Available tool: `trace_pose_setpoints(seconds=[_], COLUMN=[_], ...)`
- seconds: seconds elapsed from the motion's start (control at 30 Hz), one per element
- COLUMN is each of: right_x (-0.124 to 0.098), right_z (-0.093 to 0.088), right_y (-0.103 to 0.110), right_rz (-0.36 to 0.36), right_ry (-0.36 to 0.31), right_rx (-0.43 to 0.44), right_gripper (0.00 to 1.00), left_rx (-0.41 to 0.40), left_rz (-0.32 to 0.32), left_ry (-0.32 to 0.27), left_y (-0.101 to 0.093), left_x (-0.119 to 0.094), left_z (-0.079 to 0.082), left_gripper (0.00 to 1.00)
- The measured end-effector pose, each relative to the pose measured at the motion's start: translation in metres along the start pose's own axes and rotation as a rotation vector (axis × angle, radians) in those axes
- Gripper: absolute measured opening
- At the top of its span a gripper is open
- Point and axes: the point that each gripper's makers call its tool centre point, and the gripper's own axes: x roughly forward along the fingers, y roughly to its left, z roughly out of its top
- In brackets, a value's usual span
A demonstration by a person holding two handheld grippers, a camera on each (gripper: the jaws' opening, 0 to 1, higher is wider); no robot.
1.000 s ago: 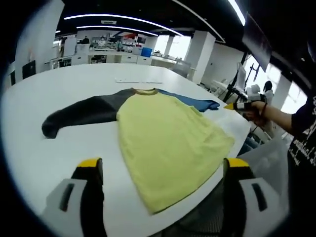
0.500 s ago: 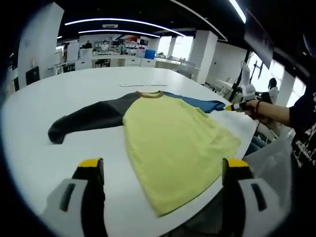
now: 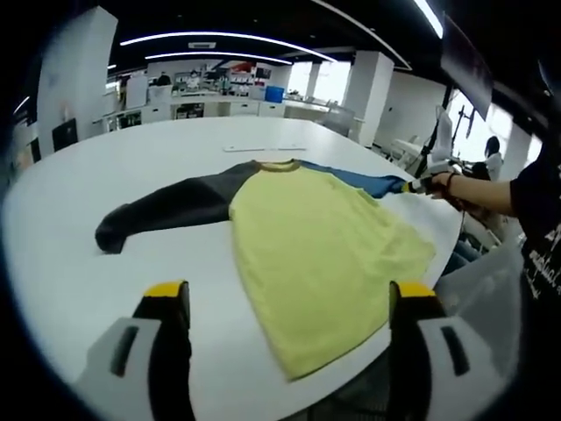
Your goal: Fold the garment on the visible template until the final outline fits inside the template.
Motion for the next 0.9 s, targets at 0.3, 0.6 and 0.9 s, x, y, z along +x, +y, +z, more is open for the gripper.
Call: trace_pose_setpoints(seconds=[0.3, 0.6, 0.9], right_x=[0.004, 0.016, 0.017], right_z=[0.010, 0.025, 0.032], right_y=[0.002, 0.006, 0.011], right_rz=[-0.018, 0.009, 0.022], right_ry=[-0.026, -0.056, -0.076], right_rx=[0.002, 0.014, 0.051], right_gripper=[0.24, 0.23, 0.21], left_rx=[0.018, 0.016, 0.014], left_rz=[-0.001, 0.001, 0.001], left_ry=[0.027, 0.038, 0.049], left_y=[-0.004, -0.004, -0.003], left_x=[0.001, 0.000, 0.000], left_z=[-0.002, -0.004, -0.007], left_gripper=[0.88, 0.85, 0.82])
